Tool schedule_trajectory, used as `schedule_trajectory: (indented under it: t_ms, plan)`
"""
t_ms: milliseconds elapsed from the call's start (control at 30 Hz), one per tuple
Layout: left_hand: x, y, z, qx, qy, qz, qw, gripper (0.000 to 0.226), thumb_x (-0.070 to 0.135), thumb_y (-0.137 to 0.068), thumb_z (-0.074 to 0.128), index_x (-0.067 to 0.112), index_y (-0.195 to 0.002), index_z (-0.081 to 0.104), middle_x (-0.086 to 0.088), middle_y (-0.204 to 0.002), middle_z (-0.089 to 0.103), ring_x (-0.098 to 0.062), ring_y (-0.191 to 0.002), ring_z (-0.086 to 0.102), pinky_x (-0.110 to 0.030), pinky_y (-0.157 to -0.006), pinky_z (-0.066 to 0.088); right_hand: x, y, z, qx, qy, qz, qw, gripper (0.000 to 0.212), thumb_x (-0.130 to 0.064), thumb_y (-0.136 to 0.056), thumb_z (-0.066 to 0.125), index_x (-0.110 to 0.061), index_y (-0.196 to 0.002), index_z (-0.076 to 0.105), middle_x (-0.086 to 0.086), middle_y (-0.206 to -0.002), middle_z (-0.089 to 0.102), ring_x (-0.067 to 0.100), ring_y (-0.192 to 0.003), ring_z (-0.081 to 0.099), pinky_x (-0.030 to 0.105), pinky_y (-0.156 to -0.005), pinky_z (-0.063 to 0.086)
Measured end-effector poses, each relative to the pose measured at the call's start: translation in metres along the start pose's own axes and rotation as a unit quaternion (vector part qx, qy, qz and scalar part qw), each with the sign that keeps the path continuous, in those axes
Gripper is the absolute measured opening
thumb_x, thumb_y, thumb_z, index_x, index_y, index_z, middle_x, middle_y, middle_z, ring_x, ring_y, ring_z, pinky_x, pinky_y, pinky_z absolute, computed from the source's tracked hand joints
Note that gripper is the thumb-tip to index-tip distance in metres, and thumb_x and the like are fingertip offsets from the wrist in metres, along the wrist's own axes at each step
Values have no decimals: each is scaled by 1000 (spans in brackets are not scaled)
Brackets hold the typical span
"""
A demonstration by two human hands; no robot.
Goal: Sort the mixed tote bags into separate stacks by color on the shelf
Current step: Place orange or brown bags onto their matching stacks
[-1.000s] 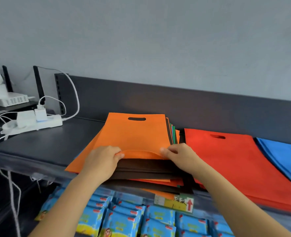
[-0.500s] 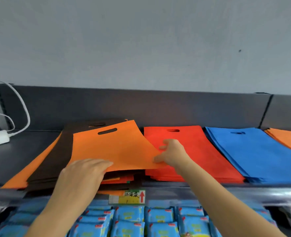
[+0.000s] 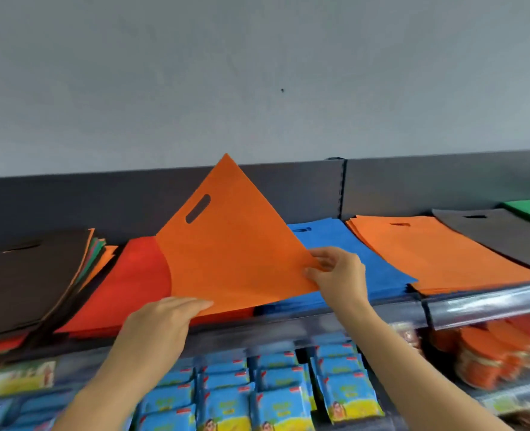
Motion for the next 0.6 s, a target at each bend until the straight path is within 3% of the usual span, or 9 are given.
schedule_trajectory:
  t_ms: [167,233,333,433,500,600]
  plan:
    - [103,-40,40,9,10,52,999,70,-14,-38,80,31,-92,75,15,-87,72,-7,-74,69,-22,-50,52,54,-24,-103,45,7,11,999,29,2,-77,70,-16,-100,70,-3,-85,64,9,-83,60,22,-73,51]
    - [137,-54,54,5,12,69,998,69,-14,-41,79,30,-94,75,15,-89,72,-6,-77,69,-23,-53,53,71,-33,-138,65,14,18,998,29,1,-77,70,-16,-100,70,-3,-84,65,10,-82,62,28,-76,54]
    - [182,-77,73,-10,44,80,996,64,-13,-52,75,30,-100,73,14,-95,72,-9,-82,69,-26,-57,55,94,-45,-188,93,29,27,995,30,0,-79,68,-14,-106,69,-4,-85,64,5,-73,59,16,-62,48]
    - [229,-97,84,-15,45,110,993,61,-10,-53,78,28,-101,73,13,-95,72,-8,-82,69,-25,-58,55,115,-55,-231,127,49,36,990,31,1,-80,66,-13,-108,69,-1,-91,67,8,-75,59,18,-65,47]
    - [258,-109,93,-34,61,122,990,55,-8,-71,68,26,-114,68,11,-110,68,-9,-99,65,-30,-76,54,128,-61,-255,151,66,46,985,32,0,-80,66,-13,-108,69,5,-98,69,14,-81,60,26,-73,49]
    - [286,-126,109,-39,82,133,987,53,0,-93,40,28,-137,47,13,-138,49,-8,-128,44,-29,-103,34,138,-72,-287,189,90,45,977,31,0,-78,66,-11,-107,70,10,-100,70,21,-90,63,33,-83,51]
Point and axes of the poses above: each hand's wrist, its own y-axis away from the middle knuckle, its own z-axis out of the palm, x = y × z, the point moved 10 cm from there along -y, towards the middle knuckle
